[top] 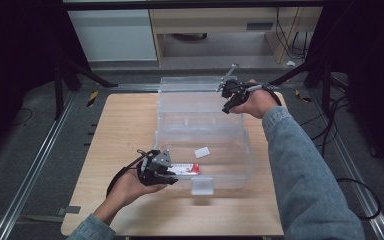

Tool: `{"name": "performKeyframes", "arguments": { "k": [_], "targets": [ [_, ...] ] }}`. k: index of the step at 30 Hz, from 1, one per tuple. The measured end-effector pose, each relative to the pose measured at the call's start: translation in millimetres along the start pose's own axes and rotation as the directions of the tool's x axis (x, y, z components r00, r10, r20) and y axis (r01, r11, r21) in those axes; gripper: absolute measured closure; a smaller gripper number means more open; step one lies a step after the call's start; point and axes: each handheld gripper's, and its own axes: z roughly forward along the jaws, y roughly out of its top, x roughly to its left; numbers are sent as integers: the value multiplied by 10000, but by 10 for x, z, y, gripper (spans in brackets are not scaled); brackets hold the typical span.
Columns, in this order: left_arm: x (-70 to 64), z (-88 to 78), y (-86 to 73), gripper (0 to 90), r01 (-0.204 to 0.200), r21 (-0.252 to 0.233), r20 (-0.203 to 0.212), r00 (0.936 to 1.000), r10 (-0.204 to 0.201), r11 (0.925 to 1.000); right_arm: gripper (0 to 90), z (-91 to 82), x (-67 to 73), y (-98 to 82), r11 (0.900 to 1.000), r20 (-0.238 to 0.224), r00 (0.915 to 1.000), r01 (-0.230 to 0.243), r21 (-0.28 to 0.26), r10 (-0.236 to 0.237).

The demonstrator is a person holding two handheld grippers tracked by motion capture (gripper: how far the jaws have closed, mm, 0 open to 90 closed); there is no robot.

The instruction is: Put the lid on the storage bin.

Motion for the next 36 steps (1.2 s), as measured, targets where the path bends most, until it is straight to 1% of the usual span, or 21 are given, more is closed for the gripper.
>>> {"name": "performKeyframes", "arguments": {
  "k": [2, 4, 6, 8, 12, 19, 20, 22, 23, 25, 27, 33, 34, 36],
  "targets": [
    [-5, 2, 6, 774, 15, -19, -57, 10000, -15, 10000, 787, -2, -4, 1, 10000, -50, 10000, 1, 0, -1],
    [-16, 0, 11, 773, -25, 6, -201, 9998, 25, 10000, 801, -17, -7, 5, 10000, -218, 9997, -57, -15, 57],
    [-18, 3, 11, 772, -7, -19, -234, 9997, 6, 10000, 811, -38, -11, 7, 10000, -322, 9995, 36, -52, -38],
    [-11, 5, 7, 772, 44, -62, -238, 9997, -45, 10000, 817, -57, -4, 8, 10000, -405, 9992, -45, -63, 42],
    [-3, 6, 10, 766, 240, 11, -274, 9993, -240, 9997, 826, -86, 9, 4, 9999, -428, 9991, -29, -135, 23],
    [-5, 10, 6, 762, 300, -51, -338, 9990, -302, 9995, 837, -163, 73, 14, 9999, -424, 9991, 33, -148, -39],
    [-7, 10, 3, 761, 302, -61, -325, 9990, -303, 9995, 839, -172, 80, 14, 9998, -408, 9991, 115, -174, -122],
    [-7, 10, 4, 760, 345, -73, -343, 9988, -347, 9994, 842, -204, 110, 17, 9998, -392, 9991, 123, -152, -129],
    [-8, 10, 4, 760, 341, -71, -344, 9988, -343, 9994, 843, -222, 122, 16, 9996, -402, 9989, 216, -177, -223],
    [-10, 11, 6, 760, 374, -58, -370, 9986, -375, 9993, 845, -250, 148, 17, 9997, -426, 9989, 200, -170, -208],
    [-9, 11, 7, 758, 433, -78, -371, 9984, -435, 9990, 845, -266, 162, 12, 9993, -398, 9987, 313, -219, -321],
    [-15, 12, 6, 754, 456, -101, -409, 9981, -460, 9989, 850, -332, 242, 11, 9991, -345, 9987, 367, -198, -373],
    [-16, 11, 6, 754, 478, -93, -424, 9979, -481, 9988, 851, -341, 244, 11, 9986, -357, 9982, 481, -212, -488],
    [-18, 13, 5, 752, 478, -122, -442, 9979, -483, 9988, 851, -358, 266, 10, 9985, -344, 9981, 501, -210, -508]
  ]
}}
